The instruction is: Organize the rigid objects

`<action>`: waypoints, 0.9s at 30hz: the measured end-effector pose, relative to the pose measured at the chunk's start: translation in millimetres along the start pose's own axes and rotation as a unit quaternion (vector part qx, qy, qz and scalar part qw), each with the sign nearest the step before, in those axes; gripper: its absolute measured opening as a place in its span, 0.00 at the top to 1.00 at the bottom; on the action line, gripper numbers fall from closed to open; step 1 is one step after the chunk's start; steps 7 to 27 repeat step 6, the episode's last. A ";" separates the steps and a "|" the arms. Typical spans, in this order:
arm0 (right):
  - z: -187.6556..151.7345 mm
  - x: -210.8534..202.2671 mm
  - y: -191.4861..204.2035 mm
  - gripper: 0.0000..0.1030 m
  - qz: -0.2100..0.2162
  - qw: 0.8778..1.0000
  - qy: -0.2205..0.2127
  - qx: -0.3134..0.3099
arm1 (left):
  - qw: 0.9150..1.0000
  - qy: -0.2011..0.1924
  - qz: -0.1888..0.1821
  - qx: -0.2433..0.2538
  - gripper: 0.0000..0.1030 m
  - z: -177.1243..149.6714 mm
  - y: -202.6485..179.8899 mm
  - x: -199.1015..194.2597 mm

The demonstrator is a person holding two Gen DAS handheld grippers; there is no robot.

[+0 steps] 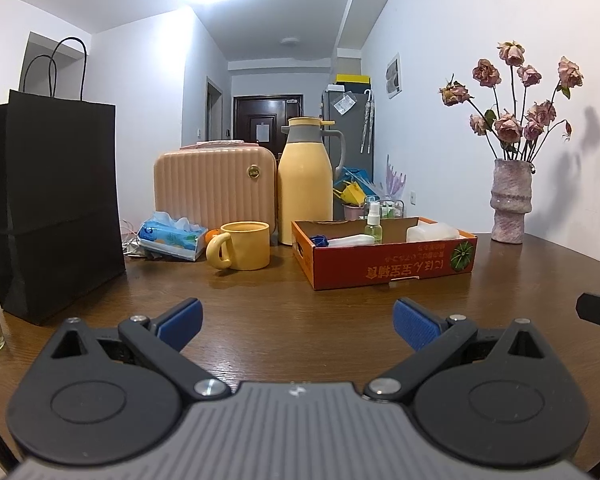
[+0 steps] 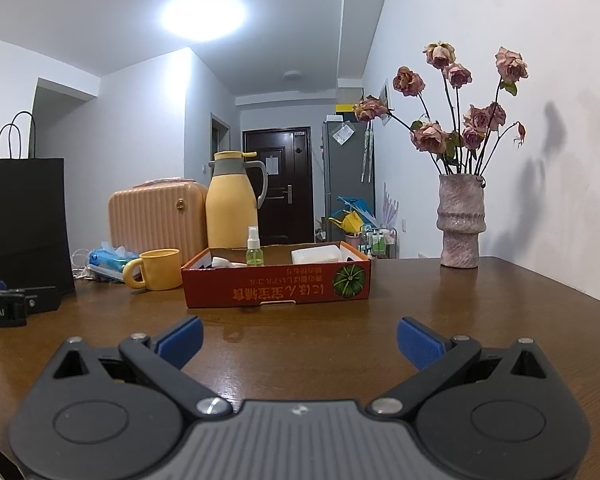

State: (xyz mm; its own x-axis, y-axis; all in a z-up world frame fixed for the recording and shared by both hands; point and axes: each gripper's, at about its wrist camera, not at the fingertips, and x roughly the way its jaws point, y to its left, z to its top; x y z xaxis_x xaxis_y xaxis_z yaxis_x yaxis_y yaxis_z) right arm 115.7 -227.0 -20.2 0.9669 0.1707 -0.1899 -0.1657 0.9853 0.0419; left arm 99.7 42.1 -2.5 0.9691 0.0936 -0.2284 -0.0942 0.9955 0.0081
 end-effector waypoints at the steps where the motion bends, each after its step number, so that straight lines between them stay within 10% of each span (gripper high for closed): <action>1: 0.0 0.4 -0.1 0.00 0.000 1.000 0.001 0.000 | 1.000 0.000 0.001 0.000 0.00 -0.2 0.0 0.8; 27: -1.5 1.9 -0.7 0.00 0.000 1.000 0.004 0.000 | 1.000 0.003 0.003 -0.005 0.00 -1.1 2.3 2.8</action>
